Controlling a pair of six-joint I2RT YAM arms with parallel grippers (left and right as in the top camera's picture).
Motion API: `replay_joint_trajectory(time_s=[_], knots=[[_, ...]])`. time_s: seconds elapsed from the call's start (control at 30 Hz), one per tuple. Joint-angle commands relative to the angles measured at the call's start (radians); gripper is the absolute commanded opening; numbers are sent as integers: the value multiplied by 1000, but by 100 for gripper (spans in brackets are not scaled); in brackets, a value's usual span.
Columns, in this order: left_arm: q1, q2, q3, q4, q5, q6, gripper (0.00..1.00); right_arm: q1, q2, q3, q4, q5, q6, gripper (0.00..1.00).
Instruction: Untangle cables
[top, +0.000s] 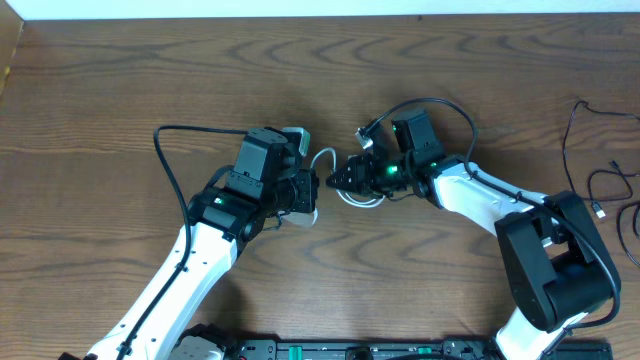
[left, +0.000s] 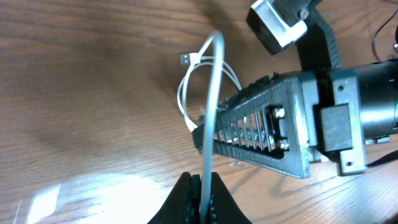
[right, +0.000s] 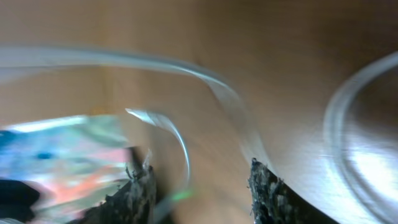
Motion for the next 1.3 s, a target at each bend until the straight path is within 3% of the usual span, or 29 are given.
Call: replay_joint_trajectory(time_s=[0.0, 0.47, 0.77, 1.0, 1.27], knots=[[0, -14, 15, -12, -45, 53, 7, -20, -4, 3, -43, 137, -283, 49], [0, -246, 18, -9, -26, 51, 7, -19, -4, 3, -191, 394, -417, 52], [7, -345, 19, 7, -15, 51, 8, 17, -4, 2, -391, 784, -416, 56], [126, -413, 31, -2, -4, 47, 8, 0, -4, 2, -466, 951, -416, 59], [319, -448, 31, -39, 14, 47, 7, -51, -4, 2, -492, 979, -416, 61]])
